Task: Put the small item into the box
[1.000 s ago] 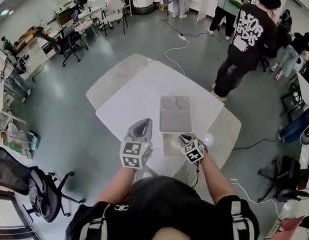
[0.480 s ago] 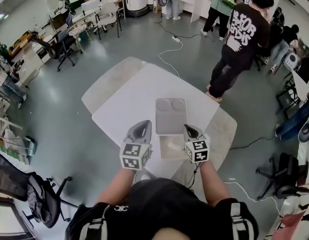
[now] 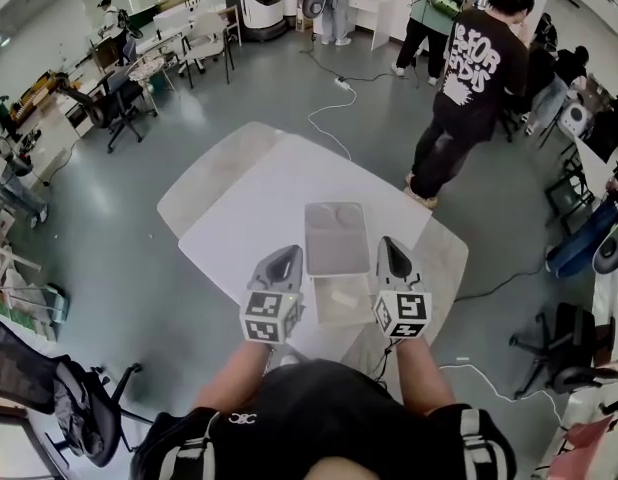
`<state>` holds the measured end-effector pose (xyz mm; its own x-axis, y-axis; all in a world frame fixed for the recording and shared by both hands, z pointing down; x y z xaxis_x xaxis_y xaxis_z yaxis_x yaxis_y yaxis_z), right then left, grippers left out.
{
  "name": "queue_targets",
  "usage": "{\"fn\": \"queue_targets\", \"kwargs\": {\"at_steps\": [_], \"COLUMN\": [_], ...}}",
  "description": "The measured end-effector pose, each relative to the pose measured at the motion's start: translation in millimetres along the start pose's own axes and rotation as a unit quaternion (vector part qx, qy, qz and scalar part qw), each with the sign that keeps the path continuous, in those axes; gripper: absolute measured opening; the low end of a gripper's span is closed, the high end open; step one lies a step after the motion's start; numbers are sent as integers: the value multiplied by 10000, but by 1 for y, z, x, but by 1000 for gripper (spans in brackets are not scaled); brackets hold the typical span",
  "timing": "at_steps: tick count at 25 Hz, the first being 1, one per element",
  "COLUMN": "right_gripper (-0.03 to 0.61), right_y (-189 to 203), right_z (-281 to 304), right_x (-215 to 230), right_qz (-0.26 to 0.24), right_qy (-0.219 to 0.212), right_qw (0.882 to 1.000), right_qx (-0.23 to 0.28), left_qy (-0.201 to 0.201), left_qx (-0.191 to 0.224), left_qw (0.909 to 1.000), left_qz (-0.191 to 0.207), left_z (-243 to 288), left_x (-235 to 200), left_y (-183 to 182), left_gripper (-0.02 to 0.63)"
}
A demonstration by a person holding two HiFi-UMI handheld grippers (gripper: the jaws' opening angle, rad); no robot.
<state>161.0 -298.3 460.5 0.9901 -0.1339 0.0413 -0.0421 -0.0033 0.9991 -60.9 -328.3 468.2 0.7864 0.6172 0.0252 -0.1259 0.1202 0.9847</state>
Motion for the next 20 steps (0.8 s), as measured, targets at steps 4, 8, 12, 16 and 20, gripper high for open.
{"fn": "queue_targets", "kwargs": {"at_steps": [4, 8, 12, 16, 20], "right_gripper": [12, 12, 12, 12, 12], "right_y": [-7, -4, -3, -1, -2], "right_z": [-2, -5, -9, -9, -10], "right_x": [1, 7, 11, 12, 12], "right_qz": [-88, -21, -6, 3, 20], "right_qy": [136, 246, 293, 320, 300], "right_qw": [9997, 9996, 9995, 9994, 9995], "right_qx": [186, 161, 116, 108, 115], "left_qy": [31, 69, 120, 158, 155], "left_qx": [26, 34, 29, -2, 21], "left_qw": [10000, 10000, 9999, 9999, 9999], "left_qz": [20, 2, 16, 38, 42], "left_z": [0, 3, 5, 5, 6], "left_x": [-1, 2, 5, 5, 4], "left_y": [-1, 0, -2, -4, -4], "left_gripper": [5, 5, 5, 5, 5]}}
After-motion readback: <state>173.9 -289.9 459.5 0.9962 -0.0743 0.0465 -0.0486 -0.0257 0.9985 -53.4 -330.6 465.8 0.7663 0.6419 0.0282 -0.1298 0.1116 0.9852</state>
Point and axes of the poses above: the fingertips, and each gripper's own axes: z forward along the fingers, x to its right, y out of its underside, the point moved 6 cm from there along -z, backward along the fingers, and after that the axes turned 6 degrees about z, right-handed, at the moved point
